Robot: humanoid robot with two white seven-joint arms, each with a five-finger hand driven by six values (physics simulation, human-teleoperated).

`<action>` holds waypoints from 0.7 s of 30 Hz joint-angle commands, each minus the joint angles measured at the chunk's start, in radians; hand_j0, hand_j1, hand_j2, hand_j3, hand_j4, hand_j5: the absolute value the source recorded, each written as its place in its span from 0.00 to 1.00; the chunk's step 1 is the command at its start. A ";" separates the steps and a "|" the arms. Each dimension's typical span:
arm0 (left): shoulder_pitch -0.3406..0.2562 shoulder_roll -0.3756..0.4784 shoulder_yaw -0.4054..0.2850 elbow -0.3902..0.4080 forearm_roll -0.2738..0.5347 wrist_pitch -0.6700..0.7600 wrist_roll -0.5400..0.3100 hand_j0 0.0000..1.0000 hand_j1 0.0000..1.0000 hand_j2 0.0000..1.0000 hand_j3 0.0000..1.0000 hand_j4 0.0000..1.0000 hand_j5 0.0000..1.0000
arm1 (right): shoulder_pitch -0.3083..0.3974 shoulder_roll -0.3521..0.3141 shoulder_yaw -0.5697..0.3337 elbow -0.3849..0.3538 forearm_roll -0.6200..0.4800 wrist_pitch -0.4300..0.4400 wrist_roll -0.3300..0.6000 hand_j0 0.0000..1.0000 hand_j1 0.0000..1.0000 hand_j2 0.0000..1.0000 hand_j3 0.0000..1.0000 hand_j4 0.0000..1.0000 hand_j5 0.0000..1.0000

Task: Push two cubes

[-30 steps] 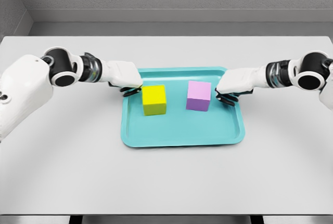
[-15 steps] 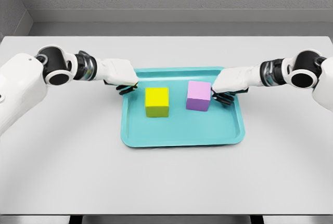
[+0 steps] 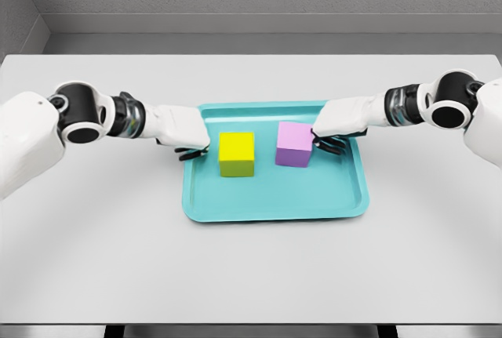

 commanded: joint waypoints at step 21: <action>-0.012 -0.061 -0.001 0.029 0.002 0.002 0.000 0.04 0.04 0.04 0.04 0.04 0.04 | -0.015 0.009 0.004 0.038 0.009 0.002 0.000 0.00 0.00 0.00 0.00 0.00 0.00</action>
